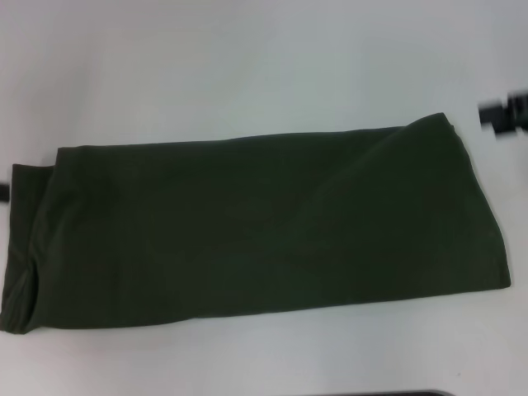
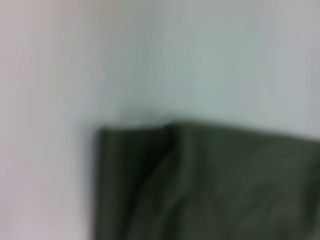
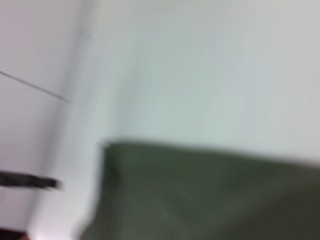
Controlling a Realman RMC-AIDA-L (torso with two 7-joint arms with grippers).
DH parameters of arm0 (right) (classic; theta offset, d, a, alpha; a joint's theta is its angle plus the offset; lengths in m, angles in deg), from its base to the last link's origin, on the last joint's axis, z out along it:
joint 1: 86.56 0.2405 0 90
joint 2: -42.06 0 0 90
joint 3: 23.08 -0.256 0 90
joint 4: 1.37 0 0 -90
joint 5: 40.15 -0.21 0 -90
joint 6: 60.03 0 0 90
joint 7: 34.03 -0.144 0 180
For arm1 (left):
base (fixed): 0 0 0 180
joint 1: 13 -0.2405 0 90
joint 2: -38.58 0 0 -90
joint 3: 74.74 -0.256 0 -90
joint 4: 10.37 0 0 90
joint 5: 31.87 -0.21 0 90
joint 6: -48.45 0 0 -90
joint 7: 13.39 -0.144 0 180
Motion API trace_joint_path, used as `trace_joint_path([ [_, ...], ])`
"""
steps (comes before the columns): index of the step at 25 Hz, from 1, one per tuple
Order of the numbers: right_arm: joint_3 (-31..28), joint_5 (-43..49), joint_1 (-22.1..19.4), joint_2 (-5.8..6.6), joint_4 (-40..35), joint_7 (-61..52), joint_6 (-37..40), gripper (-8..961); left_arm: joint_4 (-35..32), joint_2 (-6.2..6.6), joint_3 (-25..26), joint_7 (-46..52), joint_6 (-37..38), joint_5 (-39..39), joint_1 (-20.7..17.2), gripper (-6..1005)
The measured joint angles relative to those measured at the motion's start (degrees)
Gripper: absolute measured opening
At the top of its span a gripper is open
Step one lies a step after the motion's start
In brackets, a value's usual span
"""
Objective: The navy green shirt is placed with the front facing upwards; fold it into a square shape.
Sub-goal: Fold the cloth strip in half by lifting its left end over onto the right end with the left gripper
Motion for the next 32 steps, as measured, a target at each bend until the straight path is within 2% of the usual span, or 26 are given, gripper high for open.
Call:
trace_joint_path([
  [1,-0.49,-4.53,-0.21,0.08,1.68,1.28,0.03,675,-0.81,0.07,1.30,-0.97,-0.06,2.07,0.09,591],
  [4,-0.62,-12.52,-0.43,0.75,8.12,4.42,0.17,725,-4.41,-0.22,4.71,-3.98,-1.23,8.05,-0.21,588],
  [7,-0.98,-14.52,0.08,1.86,14.35,7.39,-0.27,776,-7.24,-0.42,6.76,-6.48,-1.96,12.09,-0.63,584],
  [8,-1.26,-14.73,0.19,2.04,15.31,8.06,-0.50,776,-10.40,-0.62,8.27,-8.67,-2.36,16.27,-1.27,583],
  [13,-0.28,-14.79,-0.39,1.65,15.40,8.43,-1.16,777,-12.37,-0.96,8.34,-6.83,-3.62,17.49,-2.08,580],
  [20,0.36,-14.72,-0.63,1.55,15.21,8.74,-2.58,766,-13.44,0.93,7.93,-3.16,-2.33,17.65,-1.96,581],
  [29,0.38,-14.70,-0.67,1.29,15.07,8.12,-3.38,765,-13.44,0.10,9.11,-1.81,-2.67,17.97,-2.01,582],
  [32,0.54,-14.60,-0.81,1.25,15.07,8.08,-3.38,765,-13.83,-0.16,9.96,-1.76,-4.16,20.77,-2.62,581],
])
